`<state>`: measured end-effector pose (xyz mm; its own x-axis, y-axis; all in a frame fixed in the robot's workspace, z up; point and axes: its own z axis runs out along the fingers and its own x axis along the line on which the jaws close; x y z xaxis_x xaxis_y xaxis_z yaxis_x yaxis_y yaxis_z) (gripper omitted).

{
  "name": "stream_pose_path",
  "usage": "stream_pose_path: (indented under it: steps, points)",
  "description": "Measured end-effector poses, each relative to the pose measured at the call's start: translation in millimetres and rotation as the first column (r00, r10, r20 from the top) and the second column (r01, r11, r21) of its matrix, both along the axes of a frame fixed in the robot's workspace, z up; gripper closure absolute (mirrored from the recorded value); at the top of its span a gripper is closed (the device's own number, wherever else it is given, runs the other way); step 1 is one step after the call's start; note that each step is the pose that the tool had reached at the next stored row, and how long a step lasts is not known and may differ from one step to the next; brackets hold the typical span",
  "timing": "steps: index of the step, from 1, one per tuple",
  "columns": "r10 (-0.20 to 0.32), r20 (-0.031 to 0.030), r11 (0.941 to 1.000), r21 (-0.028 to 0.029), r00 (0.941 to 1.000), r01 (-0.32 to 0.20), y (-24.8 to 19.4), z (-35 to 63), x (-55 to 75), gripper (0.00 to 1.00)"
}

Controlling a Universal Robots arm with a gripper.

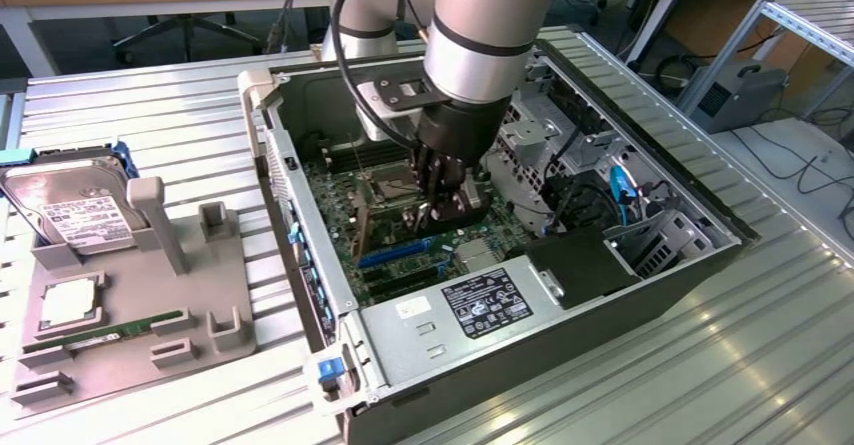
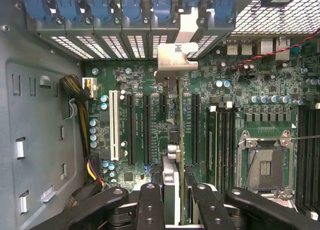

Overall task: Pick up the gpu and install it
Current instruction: 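Insert the gpu into the slot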

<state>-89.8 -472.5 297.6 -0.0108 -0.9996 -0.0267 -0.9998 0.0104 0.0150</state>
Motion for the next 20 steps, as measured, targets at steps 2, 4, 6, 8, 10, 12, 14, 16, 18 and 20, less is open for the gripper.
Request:
stream_pose_path:
  steps: [2, 4, 6, 8, 10, 12, 14, 16, 18, 20]
  points:
    - [0.000, 0.0000, 1.0000, 0.0001, 1.0000, 0.000, -0.1, -0.1, -1.4, 0.73]
    - [0.000, 0.0000, 1.0000, 0.0001, 1.0000, 0.000, -0.3, -0.1, -2.9, 0.73]
    - [0.000, 0.0000, 1.0000, 0.0000, 1.0000, 0.000, -0.3, -0.3, -3.4, 0.73]
    - [0.000, 0.0000, 1.0000, 0.0001, 1.0000, 0.000, -0.6, -0.5, -5.2, 0.73]
    - [0.000, 0.0000, 1.0000, 0.0000, 1.0000, 0.000, -0.5, -0.9, -7.3, 0.73]
    - [0.000, -0.0001, 1.0000, -0.0016, 1.0000, 0.000, -0.5, -1.4, -8.1, 0.73]
    - [0.000, -0.0001, 1.0000, -0.0038, 1.0000, 0.000, -0.4, -2.1, -8.1, 0.73]
    - [0.000, 0.0000, 1.0000, -0.0079, 1.0000, 0.000, 1.5, -2.8, -8.2, 0.73]
    - [-0.003, 0.0000, 0.9999, -0.0102, 1.0000, 0.003, 3.8, -3.3, -8.2, 0.73]
    - [-0.007, 0.0001, 0.9999, -0.0114, 1.0000, 0.007, 5.0, -3.8, -8.2, 0.73]
